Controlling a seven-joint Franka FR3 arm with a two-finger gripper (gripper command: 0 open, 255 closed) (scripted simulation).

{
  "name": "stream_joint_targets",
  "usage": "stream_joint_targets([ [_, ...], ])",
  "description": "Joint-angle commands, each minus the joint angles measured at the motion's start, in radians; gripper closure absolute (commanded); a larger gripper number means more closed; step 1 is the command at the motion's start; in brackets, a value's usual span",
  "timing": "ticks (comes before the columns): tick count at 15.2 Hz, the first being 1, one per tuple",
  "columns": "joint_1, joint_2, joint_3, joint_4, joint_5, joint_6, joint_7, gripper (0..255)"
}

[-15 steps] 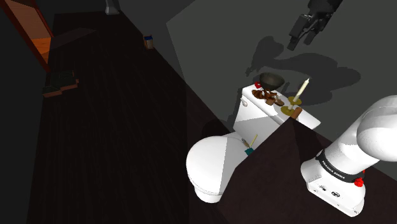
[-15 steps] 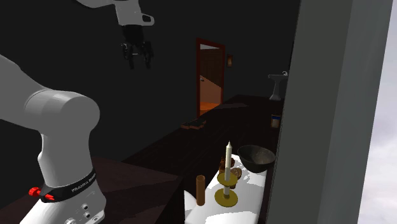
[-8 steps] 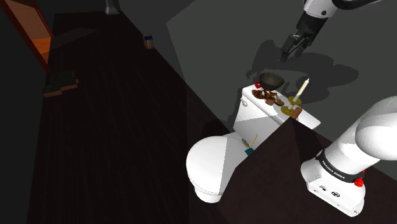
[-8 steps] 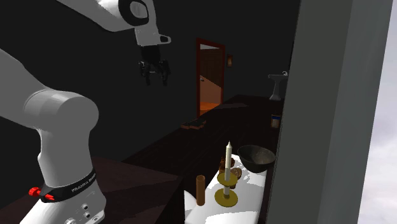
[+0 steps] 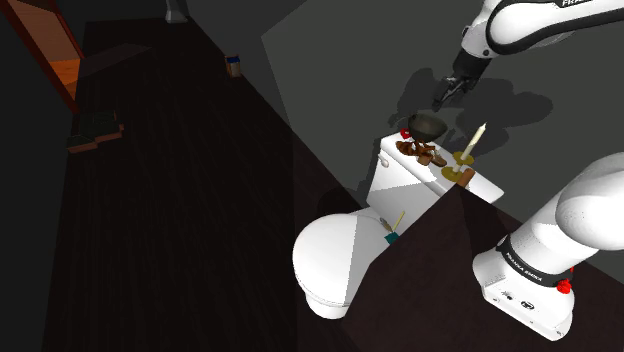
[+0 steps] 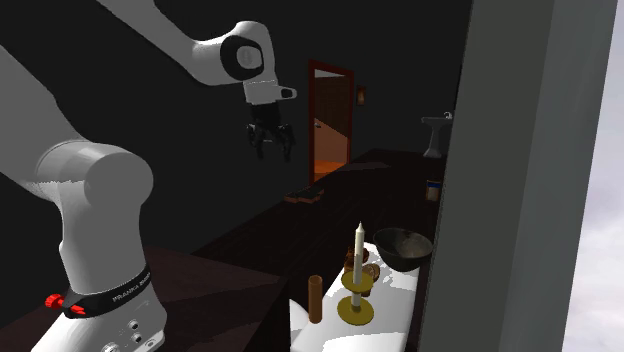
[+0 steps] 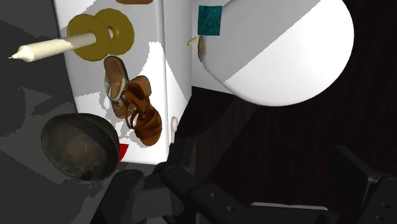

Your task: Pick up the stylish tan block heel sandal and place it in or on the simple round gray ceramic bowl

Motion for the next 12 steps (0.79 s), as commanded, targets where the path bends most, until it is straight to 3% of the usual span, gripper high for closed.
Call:
stream_joint_targets([
  [1, -0.005, 0.062, -0.029, -0.010, -0.007, 0.082, -0.022, 0],
  [7, -0.004, 0.280, -0.129, 0.017, 0.020, 0.293, -0.123, 0],
  [12, 0.017, 0.490, -0.205, 0.080, 0.146, 0.445, -0.269, 0],
])
